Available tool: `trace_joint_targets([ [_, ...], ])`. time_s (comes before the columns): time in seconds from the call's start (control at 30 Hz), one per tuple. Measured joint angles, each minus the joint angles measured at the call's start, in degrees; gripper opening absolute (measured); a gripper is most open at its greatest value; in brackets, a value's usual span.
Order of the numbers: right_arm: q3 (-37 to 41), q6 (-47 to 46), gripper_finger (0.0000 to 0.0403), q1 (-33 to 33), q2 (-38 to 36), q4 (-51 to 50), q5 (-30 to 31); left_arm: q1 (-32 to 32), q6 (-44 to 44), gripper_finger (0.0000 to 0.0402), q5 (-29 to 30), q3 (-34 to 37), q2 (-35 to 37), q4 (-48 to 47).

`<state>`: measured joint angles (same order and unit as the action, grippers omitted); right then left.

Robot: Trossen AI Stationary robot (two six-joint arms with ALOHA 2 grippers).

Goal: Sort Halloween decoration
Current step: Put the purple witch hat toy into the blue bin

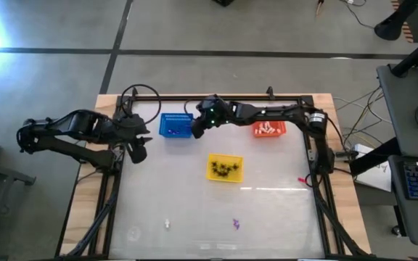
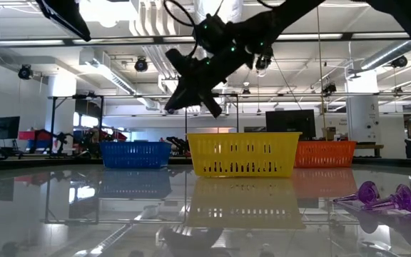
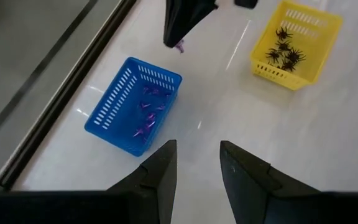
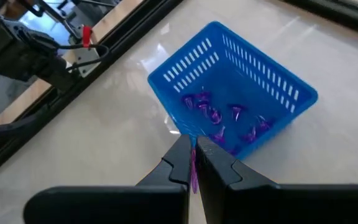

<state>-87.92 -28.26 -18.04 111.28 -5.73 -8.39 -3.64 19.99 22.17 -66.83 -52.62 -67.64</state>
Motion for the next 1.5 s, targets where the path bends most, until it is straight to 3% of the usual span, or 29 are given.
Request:
trace_joint_targets([
  [0.57,-0.09,-2.84,0.0009,-1.39,7.69,14.34,-3.63,0.00,5.62,0.0105,-0.01,0.00,-0.12,1.75],
  [0.7,-2.77,-2.57,0.0009,-1.88,9.92,13.62,-3.90,0.00,5.62,0.0105,-0.02,0.02,-0.58,2.12],
  [0.83,-8.46,-1.43,0.0019,-2.18,12.86,12.96,-8.84,0.00,5.09,0.0105,-0.07,0.02,-1.24,2.15],
  [0.93,-13.77,-0.22,0.0040,-2.13,15.22,7.81,-10.48,0.00,4.68,0.0105,-0.15,0.02,-1.66,2.15],
  [1.2,-27.41,10.06,0.0101,-2.51,18.28,-15.02,-7.94,0.00,4.72,0.0105,-0.20,0.02,-1.35,2.08],
  [1.5,-35.90,18.90,0.0130,-2.47,16.52,-33.53,-8.06,-0.02,5.55,0.0105,-2.37,0.02,-1.38,0.19],
])
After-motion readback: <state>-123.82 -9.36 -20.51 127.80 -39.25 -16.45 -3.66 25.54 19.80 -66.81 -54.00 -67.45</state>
